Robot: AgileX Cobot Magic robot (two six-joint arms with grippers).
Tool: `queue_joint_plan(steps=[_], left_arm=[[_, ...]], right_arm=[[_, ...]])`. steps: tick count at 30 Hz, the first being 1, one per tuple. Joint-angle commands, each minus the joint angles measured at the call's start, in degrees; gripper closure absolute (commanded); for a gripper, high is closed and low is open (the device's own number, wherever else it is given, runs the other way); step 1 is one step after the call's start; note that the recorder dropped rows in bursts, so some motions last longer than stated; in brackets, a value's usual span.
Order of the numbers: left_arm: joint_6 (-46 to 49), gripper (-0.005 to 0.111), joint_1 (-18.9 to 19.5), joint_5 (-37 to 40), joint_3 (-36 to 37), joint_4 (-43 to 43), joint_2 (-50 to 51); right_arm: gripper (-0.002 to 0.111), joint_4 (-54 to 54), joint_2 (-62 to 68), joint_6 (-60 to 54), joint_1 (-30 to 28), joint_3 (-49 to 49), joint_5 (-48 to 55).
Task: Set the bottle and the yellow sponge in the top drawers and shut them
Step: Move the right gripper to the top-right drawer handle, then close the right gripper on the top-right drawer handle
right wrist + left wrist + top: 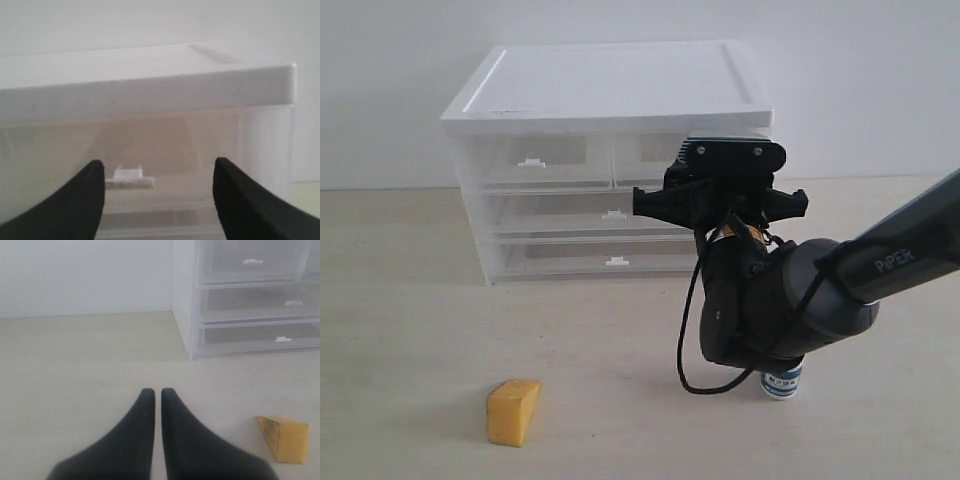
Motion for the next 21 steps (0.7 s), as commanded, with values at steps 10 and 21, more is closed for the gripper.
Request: queue_joint_plan(steps=[10, 21], left_arm=[[0.3, 0.103, 0.1, 0.1, 0.2, -0.4, -0.1], [0.3, 0.103, 0.1, 0.1, 0.2, -0.4, -0.1]], right_arm=[[0.05, 0.0, 2.5, -4.4, -0.4, -3.6, 4.4], [0.064, 0.0, 3.1, -4.4, -0.4, -3.5, 2.8]])
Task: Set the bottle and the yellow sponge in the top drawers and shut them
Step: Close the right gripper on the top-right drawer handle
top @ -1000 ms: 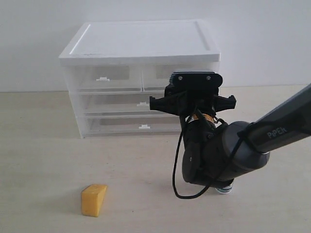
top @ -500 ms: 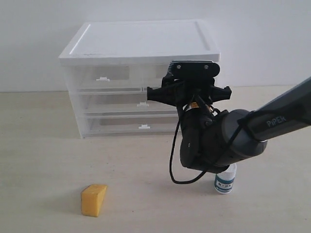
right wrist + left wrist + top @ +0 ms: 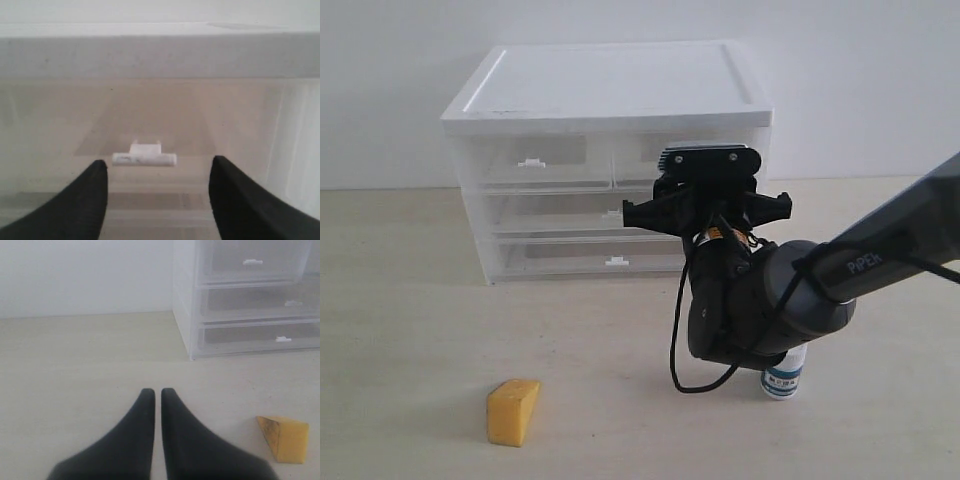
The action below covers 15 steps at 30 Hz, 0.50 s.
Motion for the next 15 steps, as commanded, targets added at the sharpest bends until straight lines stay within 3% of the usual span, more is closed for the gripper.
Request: queue_joint_plan(steps=[1, 9, 15], left_arm=[[0.3, 0.103, 0.1, 0.1, 0.2, -0.4, -0.1], [0.3, 0.103, 0.1, 0.1, 0.2, -0.4, -0.1], [0.3, 0.103, 0.1, 0.1, 0.2, -0.4, -0.1]], right_arm=[[0.065, -0.7, 0.1, -0.1, -0.4, -0.3, -0.2], [0.05, -1.3, 0.1, 2.4, -0.4, -0.3, -1.8], [0.05, -1.3, 0.1, 2.7, -0.4, -0.3, -2.8]])
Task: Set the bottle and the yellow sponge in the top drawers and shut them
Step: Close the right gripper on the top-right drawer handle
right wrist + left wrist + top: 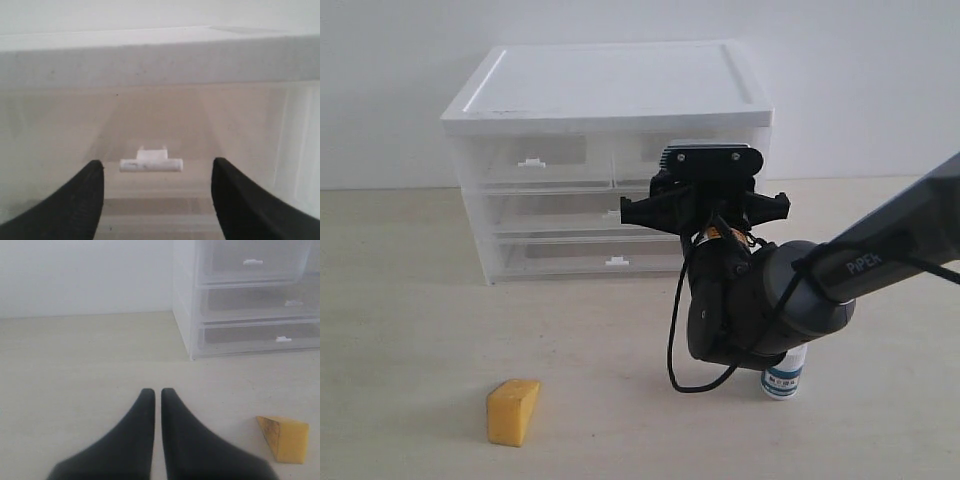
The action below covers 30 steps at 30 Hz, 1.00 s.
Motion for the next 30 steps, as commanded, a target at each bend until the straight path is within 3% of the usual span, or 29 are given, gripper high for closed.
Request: queue_joint_plan(steps=[1, 5, 8, 16, 30], left_arm=[[0.3, 0.103, 0.1, 0.1, 0.2, -0.4, -0.1], [0.3, 0.103, 0.1, 0.1, 0.2, -0.4, -0.1], [0.3, 0.103, 0.1, 0.1, 0.2, -0.4, -0.1], [0.3, 0.103, 0.1, 0.1, 0.2, -0.4, -0.1], [0.3, 0.103, 0.1, 0.1, 0.2, -0.4, -0.1]], right_arm=[[0.05, -0.3, 0.1, 0.3, -0.4, -0.3, -2.5], [0.05, -0.3, 0.1, 0.3, -0.4, -0.3, -3.1], [0.059, -0.3, 0.1, 0.2, -0.4, -0.3, -3.1], [0.109, -0.3, 0.1, 0.2, -0.4, -0.3, -2.0], [0.108, 2.3, 0.1, -1.6, 1.2, 1.6, -2.4]])
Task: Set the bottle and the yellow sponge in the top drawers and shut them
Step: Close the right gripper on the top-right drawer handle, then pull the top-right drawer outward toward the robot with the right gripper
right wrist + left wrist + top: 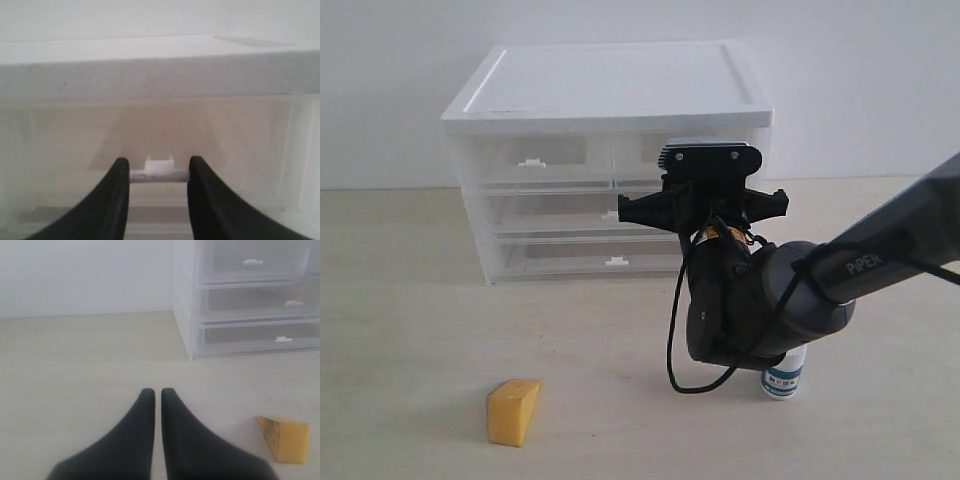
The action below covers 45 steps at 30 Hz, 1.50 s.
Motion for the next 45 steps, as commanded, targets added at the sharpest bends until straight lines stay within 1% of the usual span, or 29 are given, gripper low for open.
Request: queue_joint_plan(steps=[1, 4, 12, 21, 30, 36, 45], left_arm=[[0.3, 0.103, 0.1, 0.1, 0.2, -0.4, -0.1], [0.3, 0.103, 0.1, 0.1, 0.2, -0.4, -0.1], [0.3, 0.103, 0.1, 0.1, 0.2, -0.4, -0.1], [0.3, 0.103, 0.1, 0.1, 0.2, -0.4, -0.1], [0.3, 0.103, 0.1, 0.1, 0.2, -0.4, -0.1], [0.3, 0.103, 0.1, 0.1, 0.2, -0.4, -0.1], [0.3, 0.103, 0.1, 0.1, 0.2, -0.4, -0.1]], right_arm=[[0.108, 3.0, 0.1, -2.5, 1.4, 1.7, -1.7], [0.108, 3.4, 0.0, -4.7, 2.8, 2.2, -2.3], [0.108, 10.5, -1.2, -12.7, 7.9, 2.8, -3.2], [0.108, 9.6, -9.7, -5.8, 9.7, 14.5, -3.2], [0.108, 13.0, -13.6, -5.5, 14.8, 21.8, -3.2], [0.108, 15.6, -13.9, -3.7, 17.2, 23.1, -3.2], [0.108, 17.6, -13.9, -5.8, 19.5, 23.1, -3.2]])
